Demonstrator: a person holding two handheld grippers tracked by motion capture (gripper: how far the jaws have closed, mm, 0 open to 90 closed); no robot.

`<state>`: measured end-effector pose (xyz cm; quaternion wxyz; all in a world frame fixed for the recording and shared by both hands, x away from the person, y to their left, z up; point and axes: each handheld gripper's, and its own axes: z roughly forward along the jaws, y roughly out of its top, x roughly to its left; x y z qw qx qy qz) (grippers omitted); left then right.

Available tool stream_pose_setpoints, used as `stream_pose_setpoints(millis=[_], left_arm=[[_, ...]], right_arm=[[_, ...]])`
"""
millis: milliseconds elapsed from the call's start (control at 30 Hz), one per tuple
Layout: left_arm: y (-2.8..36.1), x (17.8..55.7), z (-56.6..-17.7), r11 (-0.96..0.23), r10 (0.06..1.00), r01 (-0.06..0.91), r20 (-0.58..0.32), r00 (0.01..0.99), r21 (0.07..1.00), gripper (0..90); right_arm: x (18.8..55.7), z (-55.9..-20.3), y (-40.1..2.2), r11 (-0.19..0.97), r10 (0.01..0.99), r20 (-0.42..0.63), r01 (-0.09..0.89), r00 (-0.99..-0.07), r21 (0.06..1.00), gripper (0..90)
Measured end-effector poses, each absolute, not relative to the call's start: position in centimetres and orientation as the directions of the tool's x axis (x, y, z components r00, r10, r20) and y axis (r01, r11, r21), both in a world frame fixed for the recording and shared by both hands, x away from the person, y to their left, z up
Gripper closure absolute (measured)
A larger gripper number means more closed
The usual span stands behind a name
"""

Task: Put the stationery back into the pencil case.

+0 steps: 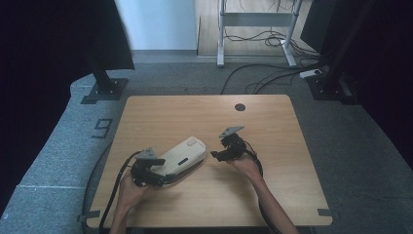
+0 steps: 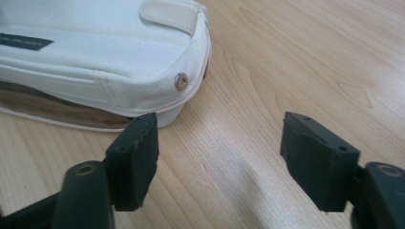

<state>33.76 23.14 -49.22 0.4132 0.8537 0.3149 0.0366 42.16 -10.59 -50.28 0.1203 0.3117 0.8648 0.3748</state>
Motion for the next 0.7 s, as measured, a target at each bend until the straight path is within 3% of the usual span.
stream_pose_setpoints(millis=[267, 700], left_arm=[[24.5, 33.2, -48.4, -0.447, 0.590, 0.484, -0.158, 0.792, 0.752, 13.4], [27.1, 32.2, -47.9, -0.439, 0.655, 0.470, -0.085, 0.751, 0.765, 1.0]], right_arm=[[41.2, -49.6, -11.2, 0.520, 0.630, 0.015, 0.436, -0.777, 0.735, 18.3], [38.9, -48.6, -13.1, 0.528, 0.631, -0.021, 0.410, -0.776, 0.743, 10.7]])
